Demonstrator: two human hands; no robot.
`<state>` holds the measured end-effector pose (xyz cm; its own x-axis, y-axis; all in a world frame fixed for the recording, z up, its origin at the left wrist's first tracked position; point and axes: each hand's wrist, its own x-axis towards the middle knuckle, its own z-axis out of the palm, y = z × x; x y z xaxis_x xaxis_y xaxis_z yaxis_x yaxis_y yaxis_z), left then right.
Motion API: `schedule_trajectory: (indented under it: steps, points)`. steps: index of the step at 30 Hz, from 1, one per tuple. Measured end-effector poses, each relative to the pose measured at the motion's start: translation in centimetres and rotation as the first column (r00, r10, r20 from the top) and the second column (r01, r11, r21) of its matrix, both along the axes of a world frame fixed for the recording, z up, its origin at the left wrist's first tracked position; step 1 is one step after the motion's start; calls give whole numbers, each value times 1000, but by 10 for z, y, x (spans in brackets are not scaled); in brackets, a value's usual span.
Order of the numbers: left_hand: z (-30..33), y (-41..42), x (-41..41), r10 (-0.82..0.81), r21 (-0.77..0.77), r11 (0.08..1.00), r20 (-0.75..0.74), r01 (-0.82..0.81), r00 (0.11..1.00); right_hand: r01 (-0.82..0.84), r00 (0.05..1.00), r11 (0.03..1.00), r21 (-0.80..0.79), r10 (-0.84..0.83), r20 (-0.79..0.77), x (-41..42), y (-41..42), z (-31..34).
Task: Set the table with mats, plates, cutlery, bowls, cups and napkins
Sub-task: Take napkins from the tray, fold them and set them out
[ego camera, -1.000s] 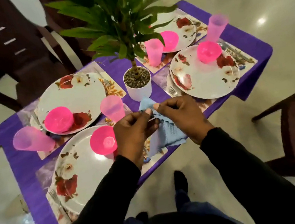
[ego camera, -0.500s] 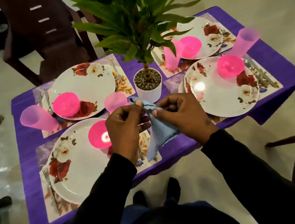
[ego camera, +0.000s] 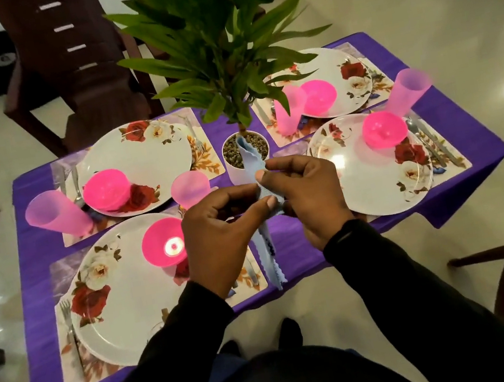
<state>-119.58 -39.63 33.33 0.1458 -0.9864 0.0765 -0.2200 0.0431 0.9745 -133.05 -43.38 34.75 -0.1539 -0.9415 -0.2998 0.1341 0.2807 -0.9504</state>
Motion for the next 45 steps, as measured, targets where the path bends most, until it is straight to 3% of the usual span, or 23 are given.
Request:
schedule_trajectory:
  steps: [4, 10, 17, 24, 29, 32, 37, 45]
  points:
    - [-1, 1, 3, -56, -87, 994, 86, 64, 995, 49, 996, 998, 26, -51, 76, -1, 0, 4]
    - [-5, -7, 6, 82, -114, 991, 80, -73, 993, -47, 965, 999, -2, 46, 258, 0, 7, 11]
    - [-9, -10, 9, 122, -27, 992, -137, -127, 983, -263, 957, 938, -224, 225, -183, 4, 13, 2]
    - [-2, -3, 3, 132, 22, 991, -273, -130, 953, -292, 861, 878, -378, 69, -505, 15, 20, -5]
    - [-2, 1, 4, 129, 37, 992, -347, -124, 929, -261, 881, 888, -378, 59, -470, 11, 20, -6]
    - [-3, 3, 6, 126, 25, 992, -314, -124, 941, -241, 887, 903, -357, 56, -458, 9, 19, -6]
    - [-1, 6, 4, 143, 21, 990, -241, -143, 960, -100, 907, 908, -406, -85, -413, 10, 19, -5]
    - [1, 9, 2, 168, 52, 986, -306, -160, 937, -178, 904, 900, -398, -11, -428, 15, 24, -8]
